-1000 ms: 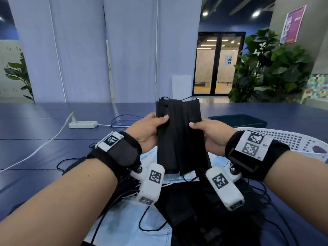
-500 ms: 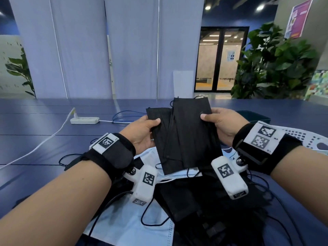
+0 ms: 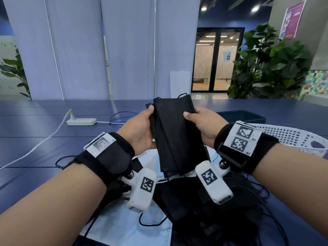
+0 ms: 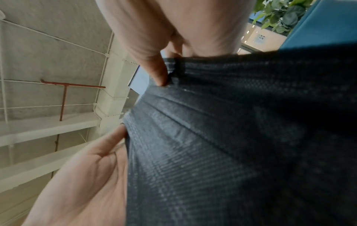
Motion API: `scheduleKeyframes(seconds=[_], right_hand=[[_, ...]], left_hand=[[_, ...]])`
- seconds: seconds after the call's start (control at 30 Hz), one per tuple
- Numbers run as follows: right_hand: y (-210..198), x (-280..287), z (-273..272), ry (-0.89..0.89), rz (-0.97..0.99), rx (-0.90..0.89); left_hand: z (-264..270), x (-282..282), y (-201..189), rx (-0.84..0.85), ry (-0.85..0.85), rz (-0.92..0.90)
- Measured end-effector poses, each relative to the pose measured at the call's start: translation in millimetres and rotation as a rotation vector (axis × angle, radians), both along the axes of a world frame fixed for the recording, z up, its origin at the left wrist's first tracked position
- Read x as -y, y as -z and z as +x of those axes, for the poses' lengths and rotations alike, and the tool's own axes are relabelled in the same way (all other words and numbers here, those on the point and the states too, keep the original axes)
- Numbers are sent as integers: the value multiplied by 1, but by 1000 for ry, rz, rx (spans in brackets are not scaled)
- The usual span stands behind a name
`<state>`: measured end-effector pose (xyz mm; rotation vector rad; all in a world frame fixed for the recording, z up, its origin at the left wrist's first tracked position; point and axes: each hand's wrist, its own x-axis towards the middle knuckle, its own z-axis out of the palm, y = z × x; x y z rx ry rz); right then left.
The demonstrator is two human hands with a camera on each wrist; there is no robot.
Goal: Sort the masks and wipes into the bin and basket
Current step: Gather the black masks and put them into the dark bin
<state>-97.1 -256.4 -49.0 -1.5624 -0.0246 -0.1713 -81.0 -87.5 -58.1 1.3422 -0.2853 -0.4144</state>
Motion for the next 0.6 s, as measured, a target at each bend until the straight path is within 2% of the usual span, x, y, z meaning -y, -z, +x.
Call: scheduleKeyframes(seconds=[0.1,0.2,0.27,0.37,0.47,0.6], right_hand=[[1,-10,0,-42,94,52],[-5,-16,-4,-103,212,105],[-5,-11,0,-55,213,119],[0,4,3,65,-33,99],[9,21,0,27,-290,13],[15,38,-9,-5,-468,-27]], left_hand=[[-9,7,-4,112,27,103],[-14,13,-7,345,26,171],[-14,12,-10,401,14,179],[-7,7,-7,354,-40,218],[-3,4,0,303,-95,242],[-2,2,4,276,-122,190]])
